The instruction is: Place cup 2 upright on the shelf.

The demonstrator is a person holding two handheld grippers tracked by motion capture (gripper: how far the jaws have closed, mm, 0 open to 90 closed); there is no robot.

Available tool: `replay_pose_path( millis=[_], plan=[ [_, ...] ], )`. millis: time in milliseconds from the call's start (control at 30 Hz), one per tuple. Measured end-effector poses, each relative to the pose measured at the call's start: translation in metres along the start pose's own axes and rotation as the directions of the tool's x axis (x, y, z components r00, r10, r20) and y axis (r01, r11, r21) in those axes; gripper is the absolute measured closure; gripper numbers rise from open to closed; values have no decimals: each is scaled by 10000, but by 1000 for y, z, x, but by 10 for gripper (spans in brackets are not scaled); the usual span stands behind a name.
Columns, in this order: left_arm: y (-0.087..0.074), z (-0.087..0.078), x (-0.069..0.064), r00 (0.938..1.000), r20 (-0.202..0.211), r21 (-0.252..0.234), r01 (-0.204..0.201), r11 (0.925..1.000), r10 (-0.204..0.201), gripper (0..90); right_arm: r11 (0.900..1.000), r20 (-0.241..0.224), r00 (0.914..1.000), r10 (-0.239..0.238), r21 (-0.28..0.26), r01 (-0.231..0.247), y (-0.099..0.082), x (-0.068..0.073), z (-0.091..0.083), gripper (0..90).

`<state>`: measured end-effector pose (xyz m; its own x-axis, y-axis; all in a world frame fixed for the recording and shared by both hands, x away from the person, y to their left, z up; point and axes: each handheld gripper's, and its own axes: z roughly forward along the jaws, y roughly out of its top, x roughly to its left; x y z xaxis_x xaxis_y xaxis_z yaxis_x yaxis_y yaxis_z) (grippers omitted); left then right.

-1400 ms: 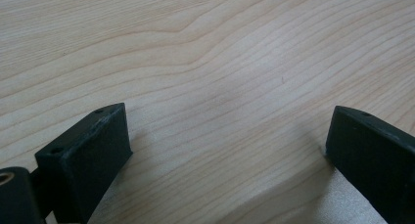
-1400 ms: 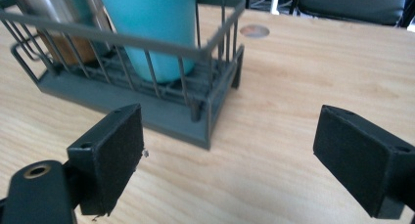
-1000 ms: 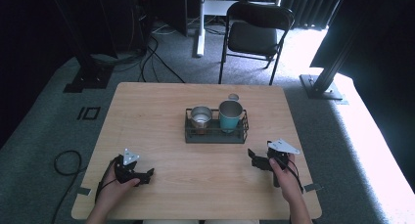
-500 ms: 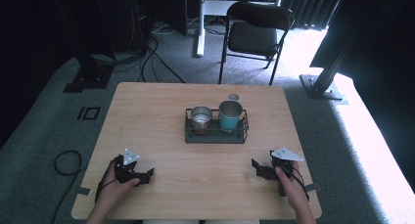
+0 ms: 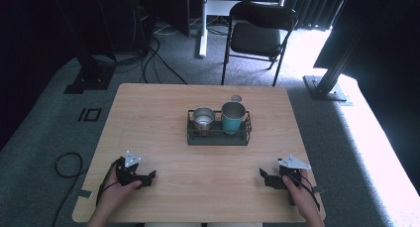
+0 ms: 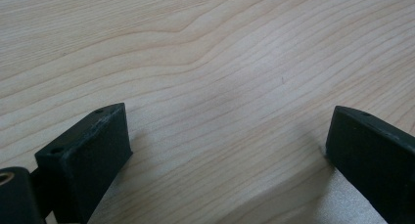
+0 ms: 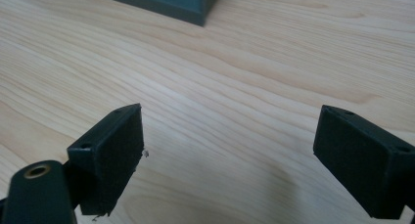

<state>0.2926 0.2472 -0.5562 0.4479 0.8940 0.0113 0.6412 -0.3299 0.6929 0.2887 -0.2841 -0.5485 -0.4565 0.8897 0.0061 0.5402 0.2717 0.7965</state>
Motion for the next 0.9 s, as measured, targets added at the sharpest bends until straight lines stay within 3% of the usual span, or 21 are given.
replay_pose_path(
  millis=[133, 567, 900],
  plan=[
    [0, 0, 0, 10000, 0, 5, 0, 10000, 0, 36, 9996, 199, 9997, -121, 240, 117, -4, -2, -5, 110],
    [0, 0, 0, 10000, 1, 4, 0, 10000, 0, 36, 9964, 500, 9985, 210, 811, -250, -17, -10, -9, 110],
    [0, 0, 0, 10000, 0, 4, -6, 10000, 6, 36, 9935, 373, 9990, 262, 1098, -302, -18, -10, -8, 109]
  ],
)
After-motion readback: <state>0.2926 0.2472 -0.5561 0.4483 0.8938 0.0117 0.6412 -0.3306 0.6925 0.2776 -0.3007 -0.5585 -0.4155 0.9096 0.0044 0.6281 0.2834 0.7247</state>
